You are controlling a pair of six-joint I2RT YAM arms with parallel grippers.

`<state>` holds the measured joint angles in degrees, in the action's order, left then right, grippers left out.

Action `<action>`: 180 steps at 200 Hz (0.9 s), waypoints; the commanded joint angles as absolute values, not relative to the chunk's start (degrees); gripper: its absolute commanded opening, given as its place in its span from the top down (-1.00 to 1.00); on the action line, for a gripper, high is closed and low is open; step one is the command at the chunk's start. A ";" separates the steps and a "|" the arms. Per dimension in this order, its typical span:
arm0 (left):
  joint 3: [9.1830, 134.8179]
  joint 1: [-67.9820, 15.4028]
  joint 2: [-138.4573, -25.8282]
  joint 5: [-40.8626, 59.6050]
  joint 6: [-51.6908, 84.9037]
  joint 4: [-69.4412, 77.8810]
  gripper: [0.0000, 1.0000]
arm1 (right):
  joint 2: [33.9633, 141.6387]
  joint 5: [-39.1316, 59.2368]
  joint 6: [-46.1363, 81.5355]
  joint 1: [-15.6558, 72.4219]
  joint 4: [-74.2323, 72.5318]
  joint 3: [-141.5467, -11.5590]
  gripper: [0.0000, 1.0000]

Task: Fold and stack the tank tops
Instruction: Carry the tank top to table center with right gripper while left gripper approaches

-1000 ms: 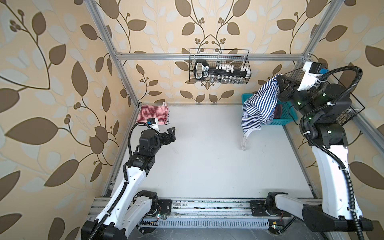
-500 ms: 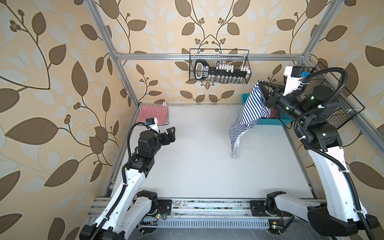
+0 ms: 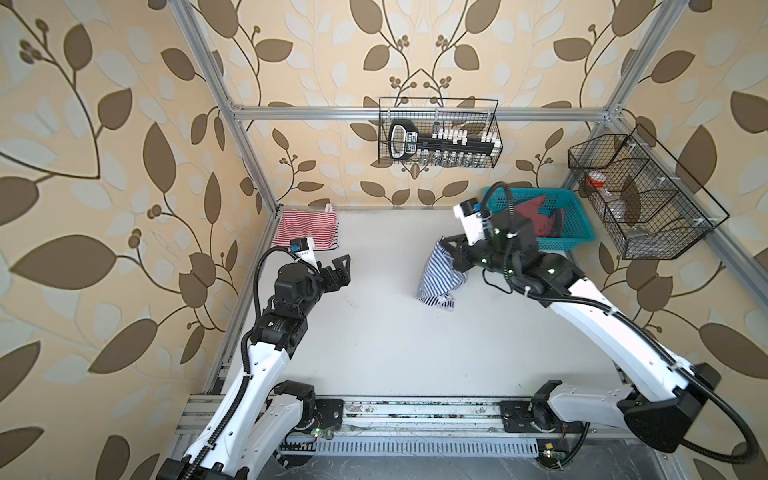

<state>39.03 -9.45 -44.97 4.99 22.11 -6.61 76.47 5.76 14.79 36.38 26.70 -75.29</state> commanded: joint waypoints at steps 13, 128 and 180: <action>42.16 -10.02 -41.17 5.71 24.06 -10.53 -0.83 | 86.04 13.03 20.94 41.62 22.48 -69.82 1.00; 44.26 -11.87 -41.75 18.21 28.10 -25.13 -0.47 | 83.19 23.20 23.50 36.53 15.50 -62.06 0.16; 45.15 -21.30 -45.83 17.44 30.06 -29.08 -0.27 | 79.50 21.12 22.65 34.95 16.74 -51.20 0.25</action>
